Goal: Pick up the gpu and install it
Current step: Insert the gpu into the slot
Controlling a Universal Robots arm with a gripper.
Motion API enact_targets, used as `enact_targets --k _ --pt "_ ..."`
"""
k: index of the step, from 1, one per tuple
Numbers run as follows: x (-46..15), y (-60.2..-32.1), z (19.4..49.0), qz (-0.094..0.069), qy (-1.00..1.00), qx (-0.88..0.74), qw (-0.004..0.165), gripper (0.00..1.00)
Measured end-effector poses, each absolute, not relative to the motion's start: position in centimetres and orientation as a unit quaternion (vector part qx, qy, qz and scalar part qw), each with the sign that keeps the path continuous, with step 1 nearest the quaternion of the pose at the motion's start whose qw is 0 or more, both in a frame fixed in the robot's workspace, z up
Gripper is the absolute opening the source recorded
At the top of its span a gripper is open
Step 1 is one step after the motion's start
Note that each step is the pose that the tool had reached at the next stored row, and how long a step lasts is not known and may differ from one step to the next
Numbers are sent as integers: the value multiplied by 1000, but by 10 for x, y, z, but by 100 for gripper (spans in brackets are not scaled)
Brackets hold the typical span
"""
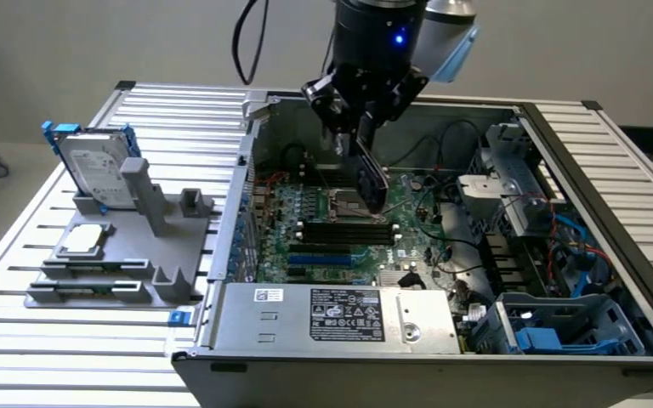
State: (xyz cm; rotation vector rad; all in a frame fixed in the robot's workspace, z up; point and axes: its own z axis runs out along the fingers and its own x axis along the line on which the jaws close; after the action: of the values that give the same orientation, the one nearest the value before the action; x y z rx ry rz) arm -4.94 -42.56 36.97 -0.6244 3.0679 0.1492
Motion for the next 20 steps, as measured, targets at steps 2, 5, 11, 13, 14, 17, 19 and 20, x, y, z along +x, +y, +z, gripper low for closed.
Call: enact_targets --k 2,5,11,13,14,17,19,20 --pt "-49 -426 369 48 975 -217 3 26" --pt "-49 -426 368 48 969 -243 1 26" --pt "-49 -426 366 48 954 -296 -1 26" --pt "-49 -426 365 48 949 -313 -2 26" --pt "-49 -426 365 48 946 -321 -2 26" --pt "-49 -426 364 48 936 -347 -4 26" --pt "-49 -426 364 48 930 -365 -5 26" --pt "-49 -426 364 48 927 -373 -5 26"
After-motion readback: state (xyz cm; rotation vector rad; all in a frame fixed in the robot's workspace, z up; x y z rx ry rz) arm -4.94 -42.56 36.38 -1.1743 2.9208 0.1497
